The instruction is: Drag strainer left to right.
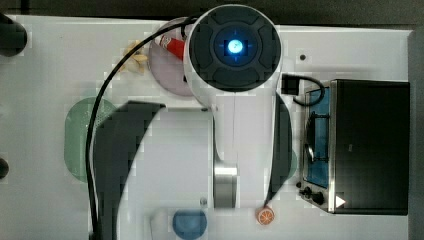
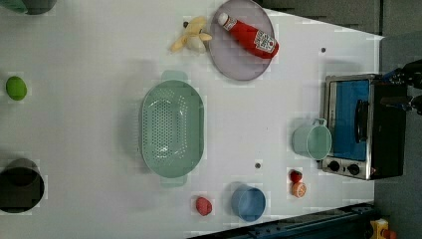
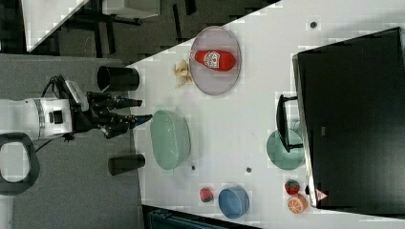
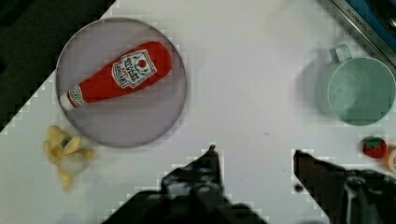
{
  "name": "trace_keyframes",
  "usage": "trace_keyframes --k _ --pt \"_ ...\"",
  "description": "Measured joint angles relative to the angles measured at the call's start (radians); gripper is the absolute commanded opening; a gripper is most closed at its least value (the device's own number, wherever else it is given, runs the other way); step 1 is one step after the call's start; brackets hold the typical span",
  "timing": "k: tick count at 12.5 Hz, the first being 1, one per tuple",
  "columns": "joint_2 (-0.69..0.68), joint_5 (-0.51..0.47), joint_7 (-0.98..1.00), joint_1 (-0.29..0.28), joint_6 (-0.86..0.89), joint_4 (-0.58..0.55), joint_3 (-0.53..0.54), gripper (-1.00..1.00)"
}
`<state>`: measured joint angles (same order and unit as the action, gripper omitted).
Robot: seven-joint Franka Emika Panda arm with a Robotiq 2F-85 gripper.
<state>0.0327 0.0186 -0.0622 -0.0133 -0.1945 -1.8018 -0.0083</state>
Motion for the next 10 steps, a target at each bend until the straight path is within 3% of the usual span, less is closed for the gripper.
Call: trace_keyframes --k 3,6,10 --pt "0.290 0.024 -0.013 0.010 0.171 -0.271 0.007 0.99" --pt "0.434 0.002 -0.014 0.019 0.122 -0.267 0.047 1.00" --pt "0.368 -0.043 -0.062 0.010 0.033 -0.200 0.226 1.00"
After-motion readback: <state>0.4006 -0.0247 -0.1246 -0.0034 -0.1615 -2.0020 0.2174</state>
